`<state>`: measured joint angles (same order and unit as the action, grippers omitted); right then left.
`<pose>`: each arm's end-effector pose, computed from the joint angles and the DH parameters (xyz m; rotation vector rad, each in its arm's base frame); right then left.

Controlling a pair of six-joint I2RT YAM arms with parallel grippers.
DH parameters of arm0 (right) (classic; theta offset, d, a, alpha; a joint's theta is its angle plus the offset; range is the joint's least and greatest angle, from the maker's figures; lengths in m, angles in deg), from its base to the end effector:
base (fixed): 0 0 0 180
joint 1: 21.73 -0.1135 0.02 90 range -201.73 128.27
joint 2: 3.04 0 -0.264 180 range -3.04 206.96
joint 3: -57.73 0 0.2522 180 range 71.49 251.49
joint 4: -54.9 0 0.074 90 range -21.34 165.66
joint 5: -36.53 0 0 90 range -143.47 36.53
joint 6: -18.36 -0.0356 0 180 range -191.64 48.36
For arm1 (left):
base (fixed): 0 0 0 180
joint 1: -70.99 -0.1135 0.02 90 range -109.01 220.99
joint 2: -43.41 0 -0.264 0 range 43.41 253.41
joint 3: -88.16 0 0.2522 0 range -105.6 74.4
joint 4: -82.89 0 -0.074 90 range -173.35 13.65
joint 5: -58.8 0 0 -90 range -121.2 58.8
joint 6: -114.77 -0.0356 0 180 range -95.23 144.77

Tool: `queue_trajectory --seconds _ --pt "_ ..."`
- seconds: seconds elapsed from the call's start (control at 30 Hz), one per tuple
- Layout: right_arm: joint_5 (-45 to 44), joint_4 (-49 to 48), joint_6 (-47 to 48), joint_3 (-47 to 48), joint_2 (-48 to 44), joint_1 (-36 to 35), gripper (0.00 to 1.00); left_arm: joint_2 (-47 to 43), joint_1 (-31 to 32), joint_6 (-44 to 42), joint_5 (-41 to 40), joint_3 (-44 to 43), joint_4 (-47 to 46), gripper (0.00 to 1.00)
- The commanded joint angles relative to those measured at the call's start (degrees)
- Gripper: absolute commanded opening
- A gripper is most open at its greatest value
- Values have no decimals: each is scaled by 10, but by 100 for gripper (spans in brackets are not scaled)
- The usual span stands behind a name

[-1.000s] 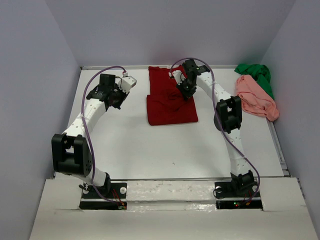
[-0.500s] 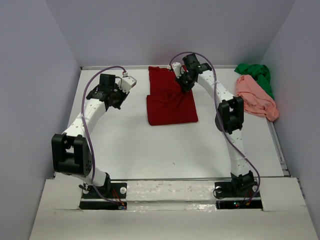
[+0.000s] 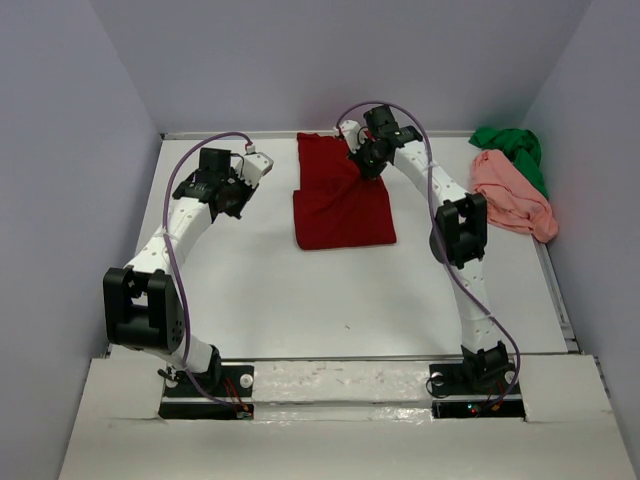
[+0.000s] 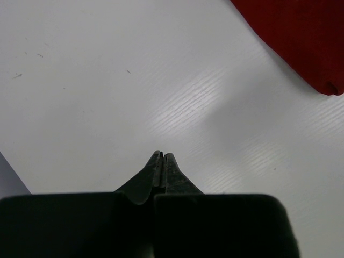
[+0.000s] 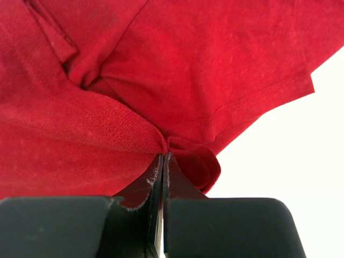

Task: Fold and stack the t-shirts
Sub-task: Fold the folded rectangular tshirt in 1/3 of the way

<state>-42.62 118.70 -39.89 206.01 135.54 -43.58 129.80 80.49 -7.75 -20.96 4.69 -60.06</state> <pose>0.4899 0.2036 0.2424 -1.1945 2.1944 0.1665 0.3331 -0.0622 0.2941 0.8958 2.0696 0.0120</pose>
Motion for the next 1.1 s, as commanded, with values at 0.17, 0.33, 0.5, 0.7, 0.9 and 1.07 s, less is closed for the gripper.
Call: queue_trajectory --seconds 0.17,0.33,0.5,0.7,0.9,1.07 --pt "-41 -55 17 38 52 -6 77 -16 -4 2 -7 5 -10 0" --pt "-67 -80 13 12 31 -6 100 -18 -4 3 -6 5 -10 0" --pt "-72 -90 10 -38 -38 -6 100 -28 -4 10 3 7 -13 0" --pt "-96 -86 3 -93 -123 -11 100 -52 -4 30 21 22 -32 0" --pt "-85 -63 -37 -182 -223 -11 93 -72 -4 29 109 48 -38 29" --pt "-108 -64 -44 -330 -297 -11 91 -83 -5 44 223 77 -55 39"
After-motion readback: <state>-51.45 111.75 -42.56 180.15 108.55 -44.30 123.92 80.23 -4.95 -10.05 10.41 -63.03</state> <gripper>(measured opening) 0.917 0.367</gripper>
